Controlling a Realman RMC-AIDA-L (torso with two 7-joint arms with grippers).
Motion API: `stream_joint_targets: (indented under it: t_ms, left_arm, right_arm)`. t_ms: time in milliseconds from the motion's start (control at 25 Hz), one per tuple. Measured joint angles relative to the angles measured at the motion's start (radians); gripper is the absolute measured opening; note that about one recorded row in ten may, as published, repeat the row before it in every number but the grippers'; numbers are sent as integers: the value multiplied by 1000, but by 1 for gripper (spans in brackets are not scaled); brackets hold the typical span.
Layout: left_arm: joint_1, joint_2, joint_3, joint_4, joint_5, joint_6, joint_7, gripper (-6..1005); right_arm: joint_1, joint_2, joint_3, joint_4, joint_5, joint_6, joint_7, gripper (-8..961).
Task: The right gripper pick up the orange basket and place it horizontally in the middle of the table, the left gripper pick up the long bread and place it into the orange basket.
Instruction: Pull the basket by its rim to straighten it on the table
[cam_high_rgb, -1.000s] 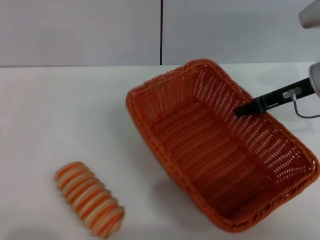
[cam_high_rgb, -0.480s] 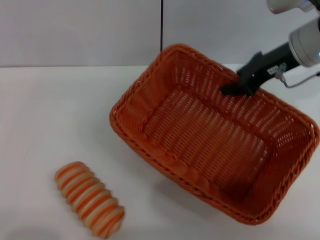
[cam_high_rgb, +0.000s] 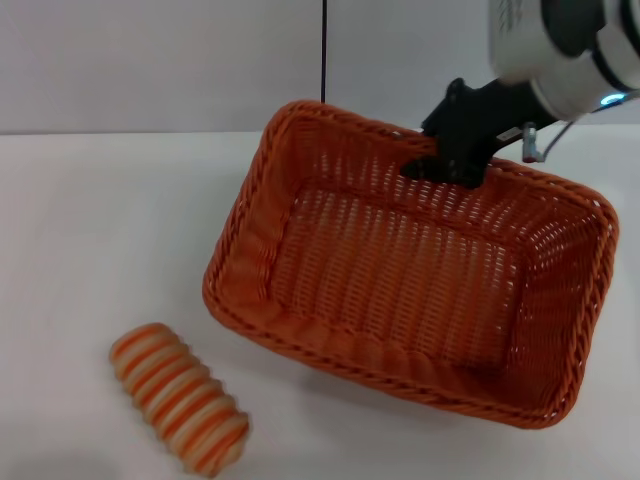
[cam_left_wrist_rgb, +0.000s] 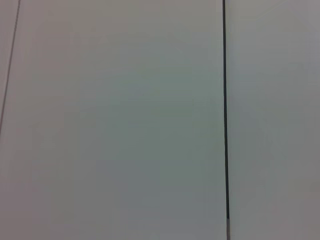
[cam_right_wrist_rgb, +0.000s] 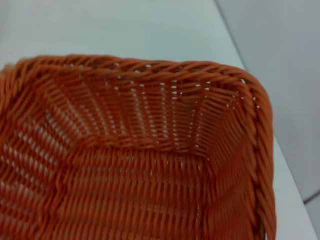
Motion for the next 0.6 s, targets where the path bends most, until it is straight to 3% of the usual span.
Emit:
stream_joint_targets:
  t_ms: [600]
  left_arm:
    - [14, -3, 2, -2, 2, -7, 7, 813]
  right_arm:
    - [25, 7, -238, -18, 85, -125, -157, 168]
